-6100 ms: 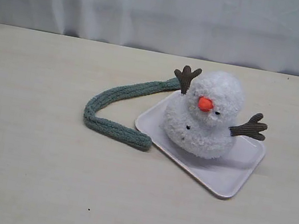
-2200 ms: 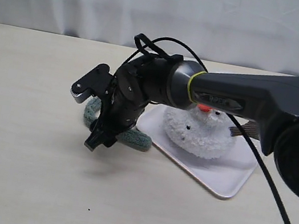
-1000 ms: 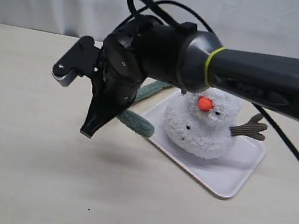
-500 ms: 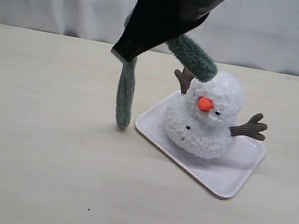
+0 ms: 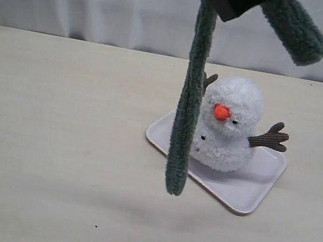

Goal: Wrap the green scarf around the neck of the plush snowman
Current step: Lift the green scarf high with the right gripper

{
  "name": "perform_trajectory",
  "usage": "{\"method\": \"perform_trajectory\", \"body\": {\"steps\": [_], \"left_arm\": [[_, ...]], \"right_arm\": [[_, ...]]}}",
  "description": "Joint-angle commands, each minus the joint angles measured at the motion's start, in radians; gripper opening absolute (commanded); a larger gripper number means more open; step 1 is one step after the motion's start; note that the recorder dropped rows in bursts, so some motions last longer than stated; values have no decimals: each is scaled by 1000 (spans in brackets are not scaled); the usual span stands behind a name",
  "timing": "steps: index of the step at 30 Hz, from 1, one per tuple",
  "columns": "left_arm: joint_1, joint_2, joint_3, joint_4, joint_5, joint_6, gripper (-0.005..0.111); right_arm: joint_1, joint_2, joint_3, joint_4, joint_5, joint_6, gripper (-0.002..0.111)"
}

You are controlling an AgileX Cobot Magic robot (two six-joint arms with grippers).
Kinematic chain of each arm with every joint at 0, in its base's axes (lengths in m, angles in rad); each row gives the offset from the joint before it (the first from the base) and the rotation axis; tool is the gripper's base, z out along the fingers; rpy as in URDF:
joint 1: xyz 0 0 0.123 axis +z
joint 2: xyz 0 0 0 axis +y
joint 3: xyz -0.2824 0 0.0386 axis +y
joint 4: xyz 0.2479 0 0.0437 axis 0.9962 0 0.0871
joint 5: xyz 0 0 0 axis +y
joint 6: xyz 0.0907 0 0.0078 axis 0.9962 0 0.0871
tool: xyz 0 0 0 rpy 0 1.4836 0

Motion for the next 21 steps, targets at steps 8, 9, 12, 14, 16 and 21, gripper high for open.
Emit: {"method": "perform_trajectory", "body": {"steps": [8,9,12,14,16,21], "left_arm": [[2,-3,3,-3,-13,0,0],[2,-3,3,-3,-13,0,0],[2,-3,3,-3,-13,0,0],[2,-3,3,-3,-13,0,0],[2,-3,3,-3,-13,0,0],[2,-3,3,-3,-13,0,0]], "right_arm": [[-1,-9,146,-188,6,89,4],[-1,-9,148,-185,6,89,4],[-1,-9,148,-181,-7,132,4],[-1,-9,148,-179,-40,179,4],[-1,-6,148,-168,-94,211,4],[-1,12,150,-158,-229,246,4]]}}
